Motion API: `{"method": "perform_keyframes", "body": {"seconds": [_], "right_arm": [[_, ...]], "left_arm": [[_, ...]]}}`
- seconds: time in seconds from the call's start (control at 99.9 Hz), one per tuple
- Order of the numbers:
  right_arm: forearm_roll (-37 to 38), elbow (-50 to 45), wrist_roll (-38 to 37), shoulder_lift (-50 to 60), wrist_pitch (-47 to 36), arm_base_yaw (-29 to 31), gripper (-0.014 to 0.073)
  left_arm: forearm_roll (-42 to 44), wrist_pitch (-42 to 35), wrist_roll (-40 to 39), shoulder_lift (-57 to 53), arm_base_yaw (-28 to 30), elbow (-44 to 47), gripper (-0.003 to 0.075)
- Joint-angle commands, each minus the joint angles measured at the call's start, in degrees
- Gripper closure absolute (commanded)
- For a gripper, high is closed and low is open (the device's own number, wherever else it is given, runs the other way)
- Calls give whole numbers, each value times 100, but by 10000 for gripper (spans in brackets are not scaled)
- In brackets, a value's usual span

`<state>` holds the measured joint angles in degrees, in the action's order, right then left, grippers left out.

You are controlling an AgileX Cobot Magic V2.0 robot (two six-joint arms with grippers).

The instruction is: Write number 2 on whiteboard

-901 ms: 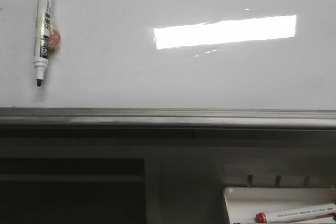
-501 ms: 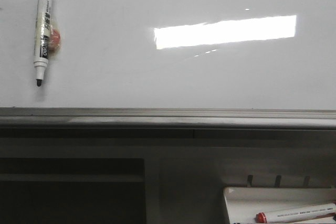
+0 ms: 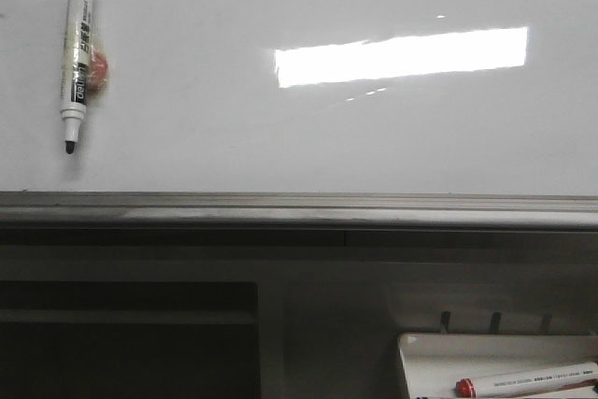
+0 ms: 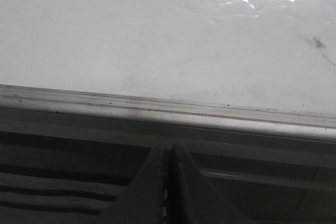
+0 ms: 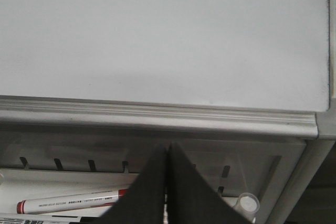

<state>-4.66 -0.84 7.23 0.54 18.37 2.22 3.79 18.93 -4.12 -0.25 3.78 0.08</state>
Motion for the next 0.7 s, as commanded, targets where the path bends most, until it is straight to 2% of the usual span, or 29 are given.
{"method": "perform_keyframes", "body": {"seconds": [0.0,0.09,0.19,0.31,0.691], "right_arm": [[16,-143,16,118,-377,22,657],[16,-143,16,118,-1040,22,657],[16,-143,16,118,-1964,22,657],[16,-143,16,118,-2736,22,657],[16,-143,16,118,-3879,22,657]], "left_arm": [[11,-426,-59,-149,14,64,741],[-15,-916,-59,-149,14,64,741],[-27,-1893,-59,-149,14,64,741],[-14,-2544,-59,-149,14,64,741],[-14,-2749,-59,-149,14,54,741]]}}
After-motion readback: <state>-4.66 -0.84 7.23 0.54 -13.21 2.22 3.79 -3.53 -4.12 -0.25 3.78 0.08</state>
